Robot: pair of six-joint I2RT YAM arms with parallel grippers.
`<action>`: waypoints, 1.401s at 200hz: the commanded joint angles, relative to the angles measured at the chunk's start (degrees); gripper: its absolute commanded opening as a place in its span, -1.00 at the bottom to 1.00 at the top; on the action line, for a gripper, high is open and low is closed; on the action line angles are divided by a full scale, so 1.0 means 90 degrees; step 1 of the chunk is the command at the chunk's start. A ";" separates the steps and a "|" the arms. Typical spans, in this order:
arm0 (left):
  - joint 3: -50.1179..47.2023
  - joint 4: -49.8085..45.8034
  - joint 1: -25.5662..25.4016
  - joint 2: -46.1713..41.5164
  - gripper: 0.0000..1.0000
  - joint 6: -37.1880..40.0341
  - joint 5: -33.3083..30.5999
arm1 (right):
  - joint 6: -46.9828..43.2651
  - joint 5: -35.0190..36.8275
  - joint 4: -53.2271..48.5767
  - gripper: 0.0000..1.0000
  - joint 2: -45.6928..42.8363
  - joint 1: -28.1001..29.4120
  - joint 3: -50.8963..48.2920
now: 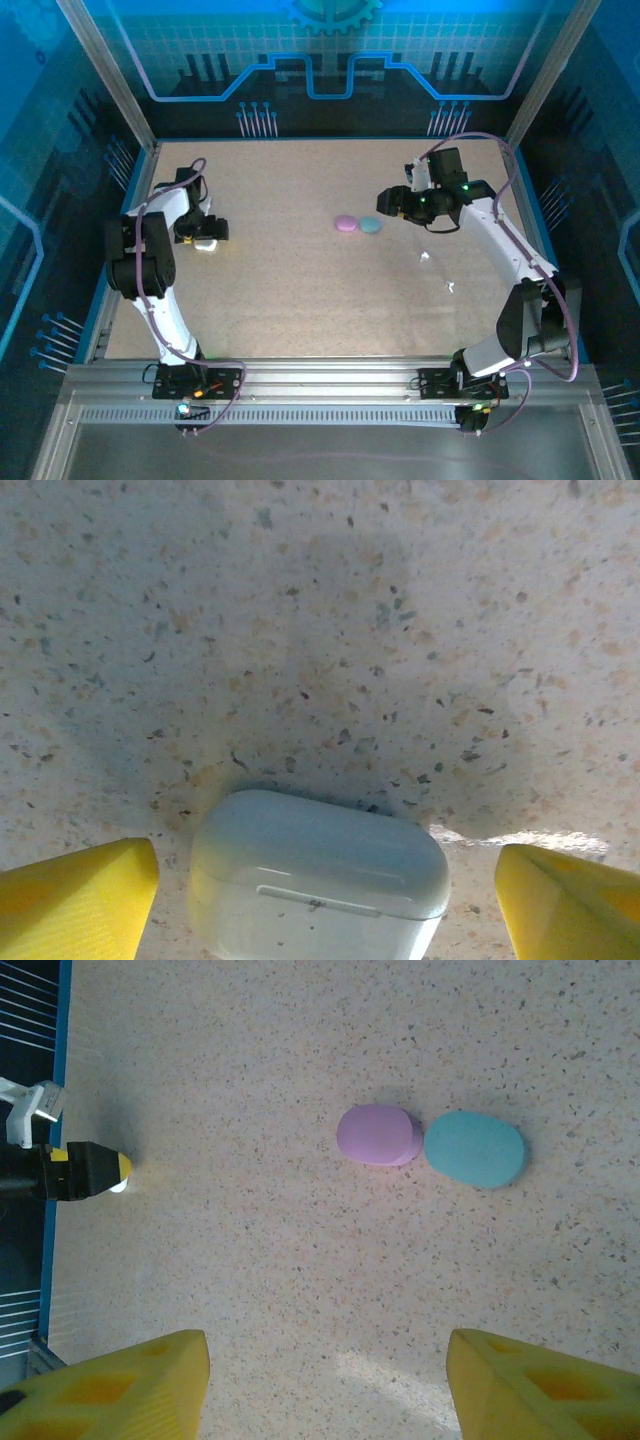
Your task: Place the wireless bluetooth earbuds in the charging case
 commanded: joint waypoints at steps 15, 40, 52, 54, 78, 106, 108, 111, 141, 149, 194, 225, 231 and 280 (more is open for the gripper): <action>0.0282 -0.0309 0.0017 0.0241 0.64 0.0130 -0.0009 | 0.0048 -0.0043 -0.0152 0.30 -0.0046 0.0057 -0.0095; 0.0340 -0.0417 0.0004 0.0329 0.59 0.0145 0.0013 | 0.0022 -0.0017 -0.0176 0.30 -0.0046 0.0060 -0.0102; 0.0342 -0.0453 -0.0016 0.0347 0.57 0.0151 0.0041 | 0.0015 -0.0002 -0.0200 0.31 -0.0046 0.0054 -0.0112; 0.0346 -0.0451 -0.0030 0.0347 0.56 0.0150 0.0045 | 0.0027 0.0005 -0.0202 0.30 -0.0046 0.0057 -0.0120; 0.0329 -0.0518 -0.0116 0.0347 0.47 0.0194 0.0019 | 0.0002 0.0036 -0.0226 0.30 -0.0055 0.0053 -0.0140; 0.0333 -0.0629 -0.0275 0.0365 0.29 0.0193 -0.0072 | -0.0006 0.0062 -0.0240 0.30 -0.0075 0.0043 -0.0180; 0.0339 -0.0641 -0.0290 0.0366 0.28 0.0192 -0.0086 | -0.0007 0.0064 -0.0240 0.30 -0.0080 0.0047 -0.0185; 0.0349 -0.0666 -0.0311 0.0367 0.28 0.0186 -0.0108 | -0.0007 0.0070 -0.0245 0.30 -0.0077 0.0043 -0.0189; 0.0438 -0.0912 -0.0607 0.0257 0.19 0.0010 -0.0149 | -0.0012 0.0092 -0.0241 0.30 -0.0136 0.0023 -0.0244; 0.0434 -0.0928 -0.0728 0.0155 0.19 -0.0076 -0.0047 | 0.0000 0.0105 -0.0232 0.30 -0.0152 0.0022 -0.0266; 0.0127 -0.0669 -0.1824 -0.0828 0.17 -0.1068 0.0885 | 0.0142 0.0290 -0.0020 0.30 -0.0394 -0.0012 -0.0523; -0.0276 0.0108 -0.2944 -0.1493 0.13 -0.1894 0.1273 | 0.0369 0.0398 0.0296 0.30 -0.0624 -0.0100 -0.0834; -0.0304 0.0234 -0.3156 -0.1603 0.13 -0.2012 0.1237 | 0.0405 0.0389 0.0378 0.30 -0.0681 -0.0128 -0.0917; -0.0301 0.0357 -0.4686 -0.1458 0.11 -0.2819 0.0759 | 0.0537 0.0156 0.0504 0.30 -0.0836 -0.0295 -0.1137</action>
